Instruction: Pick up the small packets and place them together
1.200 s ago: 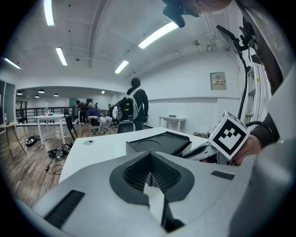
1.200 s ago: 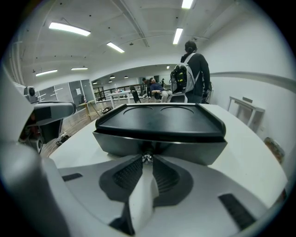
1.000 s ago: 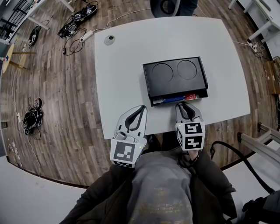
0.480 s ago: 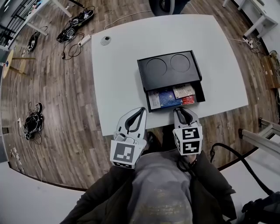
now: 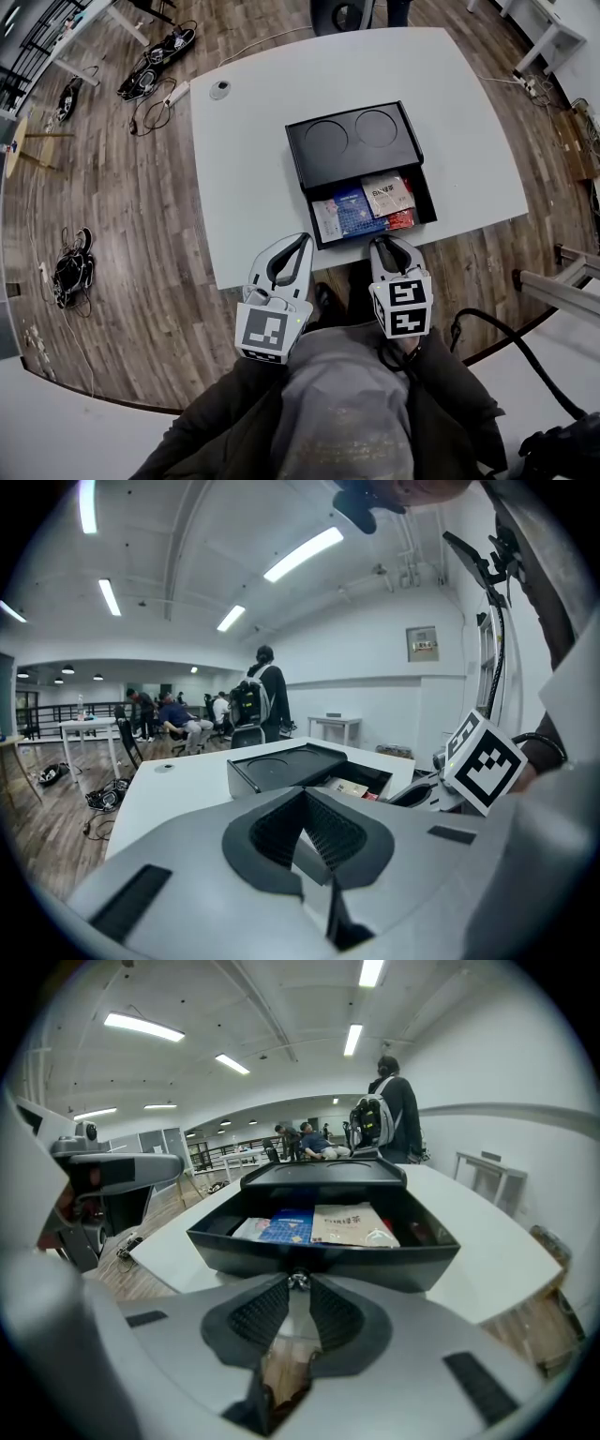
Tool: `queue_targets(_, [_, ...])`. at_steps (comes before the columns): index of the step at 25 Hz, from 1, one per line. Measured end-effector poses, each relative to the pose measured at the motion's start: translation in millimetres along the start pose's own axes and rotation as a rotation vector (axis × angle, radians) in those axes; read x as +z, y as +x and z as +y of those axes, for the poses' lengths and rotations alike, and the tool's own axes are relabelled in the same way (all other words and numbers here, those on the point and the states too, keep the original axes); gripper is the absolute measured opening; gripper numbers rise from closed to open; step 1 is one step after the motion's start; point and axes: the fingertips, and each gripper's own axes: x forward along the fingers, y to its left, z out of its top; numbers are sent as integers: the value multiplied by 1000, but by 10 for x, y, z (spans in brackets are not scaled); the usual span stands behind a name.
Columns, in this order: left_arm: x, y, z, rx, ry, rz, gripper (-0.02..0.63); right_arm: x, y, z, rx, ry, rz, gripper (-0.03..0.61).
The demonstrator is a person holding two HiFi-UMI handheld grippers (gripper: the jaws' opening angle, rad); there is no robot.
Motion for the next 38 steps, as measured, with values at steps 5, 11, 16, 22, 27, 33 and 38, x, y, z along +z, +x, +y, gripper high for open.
queue_targets(5, [-17,-15,-67,-10,2,2,2,-68,-36,0,0,5,-2,75])
queue_targets(11, [-55,-28,-73,-18,5,12,2,-101,-27,25,2,20,-9,75])
queue_targets(16, [-92,1,-71,-25,5,23,2,-108,-22,38,20,29,-19,77])
queue_targets(22, [-85,100,-60,-40,-8,15,2,-268,-183,-75,27,43,27,133])
queue_targets(27, [20,229,17,-36,-14,-11,2,-316,-495,-465,-60,76,35,133])
queue_targets(33, [242,403,123,-7,-25,-47,2,404,-548,-651,-1,-30,-11,133])
queue_targets(38, [319,528,223,33,-46,-44,2,679,-123,-660,94,-93,140,133])
